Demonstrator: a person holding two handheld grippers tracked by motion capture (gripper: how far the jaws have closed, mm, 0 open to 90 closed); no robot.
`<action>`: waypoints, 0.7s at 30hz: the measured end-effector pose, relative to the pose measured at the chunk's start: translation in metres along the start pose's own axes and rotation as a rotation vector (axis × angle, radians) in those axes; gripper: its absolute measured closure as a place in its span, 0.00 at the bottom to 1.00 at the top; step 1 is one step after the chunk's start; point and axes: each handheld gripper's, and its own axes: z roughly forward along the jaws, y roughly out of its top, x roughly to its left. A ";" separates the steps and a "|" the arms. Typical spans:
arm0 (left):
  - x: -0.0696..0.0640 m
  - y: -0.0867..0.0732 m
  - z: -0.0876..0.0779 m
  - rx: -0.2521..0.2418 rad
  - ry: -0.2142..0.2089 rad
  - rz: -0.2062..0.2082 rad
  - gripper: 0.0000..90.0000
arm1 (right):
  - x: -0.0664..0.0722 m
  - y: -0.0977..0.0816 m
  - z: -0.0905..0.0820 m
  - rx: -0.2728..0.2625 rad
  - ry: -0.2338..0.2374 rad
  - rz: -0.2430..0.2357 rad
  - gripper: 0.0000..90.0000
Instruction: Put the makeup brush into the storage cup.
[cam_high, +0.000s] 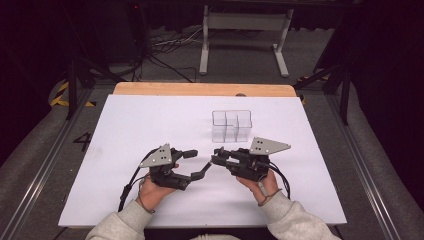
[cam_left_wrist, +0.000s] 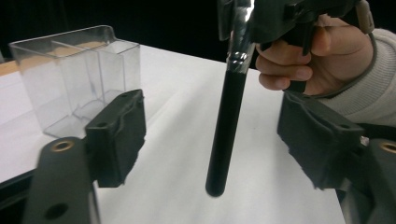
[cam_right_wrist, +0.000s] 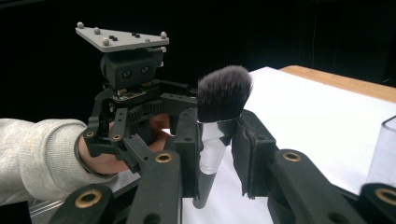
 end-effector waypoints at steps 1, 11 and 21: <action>0.000 0.000 -0.001 0.002 0.017 -0.012 0.19 | 0.000 0.002 0.000 -0.002 -0.004 -0.004 0.81; 0.003 0.003 -0.010 0.001 0.056 -0.028 0.05 | -0.002 0.016 -0.005 -0.003 -0.037 -0.045 0.81; 0.004 0.004 -0.018 0.015 0.105 -0.018 0.03 | -0.007 0.031 -0.012 -0.005 -0.082 -0.076 0.81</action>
